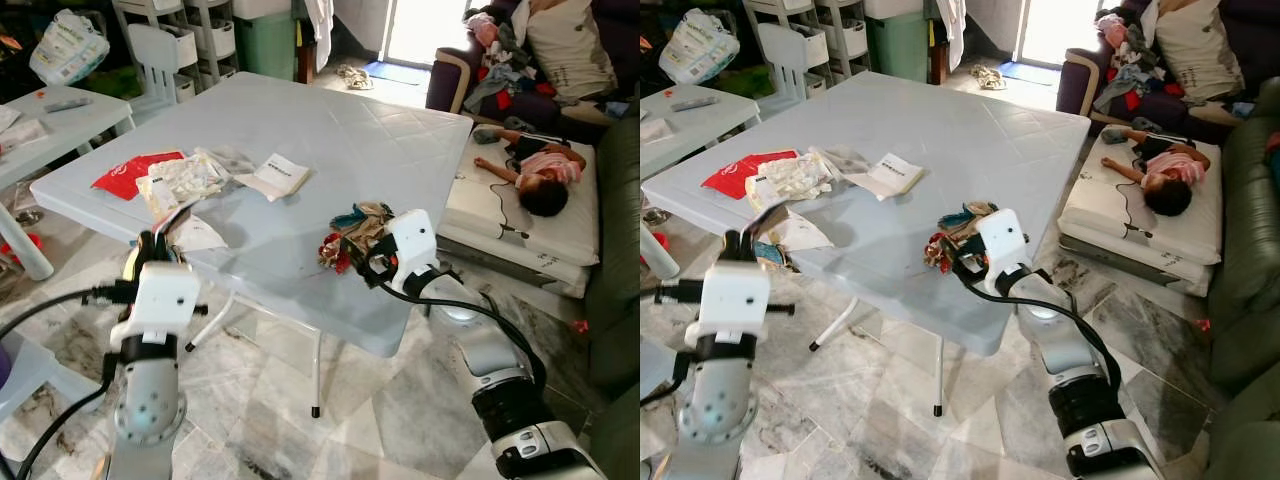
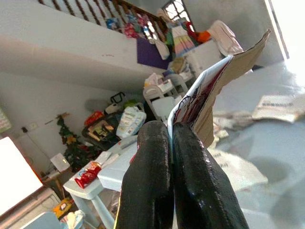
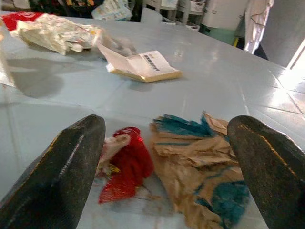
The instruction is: Picking trash to rubbish bin
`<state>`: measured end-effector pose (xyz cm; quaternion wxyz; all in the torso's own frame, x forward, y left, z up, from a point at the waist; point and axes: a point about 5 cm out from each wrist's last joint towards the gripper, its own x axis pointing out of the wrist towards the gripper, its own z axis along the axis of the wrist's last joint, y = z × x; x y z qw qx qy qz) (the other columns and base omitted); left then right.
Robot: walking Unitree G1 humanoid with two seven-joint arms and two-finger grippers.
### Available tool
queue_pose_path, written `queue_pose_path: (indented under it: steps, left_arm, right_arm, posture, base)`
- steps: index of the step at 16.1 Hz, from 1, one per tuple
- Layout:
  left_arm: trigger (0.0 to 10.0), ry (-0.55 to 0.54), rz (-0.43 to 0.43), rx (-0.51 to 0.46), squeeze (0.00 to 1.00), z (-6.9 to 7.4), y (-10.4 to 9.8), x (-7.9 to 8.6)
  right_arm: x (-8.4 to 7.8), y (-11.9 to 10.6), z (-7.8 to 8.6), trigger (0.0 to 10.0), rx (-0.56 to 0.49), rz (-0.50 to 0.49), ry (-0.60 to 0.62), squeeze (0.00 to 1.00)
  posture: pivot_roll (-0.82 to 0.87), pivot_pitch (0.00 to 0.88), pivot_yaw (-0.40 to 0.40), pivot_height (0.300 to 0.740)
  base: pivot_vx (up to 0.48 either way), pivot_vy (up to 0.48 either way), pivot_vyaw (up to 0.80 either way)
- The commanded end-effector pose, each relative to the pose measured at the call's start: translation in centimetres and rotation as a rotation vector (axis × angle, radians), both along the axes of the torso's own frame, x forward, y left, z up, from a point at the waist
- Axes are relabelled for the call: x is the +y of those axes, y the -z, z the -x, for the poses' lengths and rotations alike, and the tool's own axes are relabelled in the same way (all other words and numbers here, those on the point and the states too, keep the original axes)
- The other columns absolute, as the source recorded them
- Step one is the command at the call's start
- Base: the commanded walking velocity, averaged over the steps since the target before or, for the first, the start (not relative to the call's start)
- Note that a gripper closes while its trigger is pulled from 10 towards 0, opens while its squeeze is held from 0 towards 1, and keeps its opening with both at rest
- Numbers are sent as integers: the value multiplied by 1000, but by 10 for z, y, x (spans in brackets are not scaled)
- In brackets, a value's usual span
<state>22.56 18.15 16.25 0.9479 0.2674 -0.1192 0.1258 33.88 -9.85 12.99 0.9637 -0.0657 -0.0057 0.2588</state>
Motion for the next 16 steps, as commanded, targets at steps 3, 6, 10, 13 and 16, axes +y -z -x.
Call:
queue_pose_path:
  steps: [3, 6, 10, 13, 16]
  left_arm:
    - [0, 5, 0, 3, 0, 3, -2, 0]
    - [2000, 20, 19, -17, 0, -3, -7, -6]
    - [4118, 26, 41, -10, 0, -7, -5, -9]
    - [10000, 24, 44, -7, 0, -13, -6, -11]
    - [10000, 12, 51, -4, 0, -14, -5, -9]
  right_arm:
    - [-8, 6, 4, 10000, 6, -21, 4, 0]
    - [-13, 6, 10, 10000, -8, -26, 10, 0]
    - [-19, 5, 14, 10000, -5, -47, 24, 0]
    - [-19, 7, 18, 10000, -1, -39, 28, 0]
    - [-16, 7, 20, 10000, 11, -54, 12, 0]
  posture:
    - [196, 0, -53, 740]
    - [181, 0, -47, 740]
    - [166, 0, -45, 740]
    - [161, 0, -44, 740]
    - [150, 0, -40, 740]
  base:
    - [0, 0, 0]
    - [0, 0, 0]
    - [0, 0, 0]
    - [0, 0, 0]
    - [0, 0, 0]
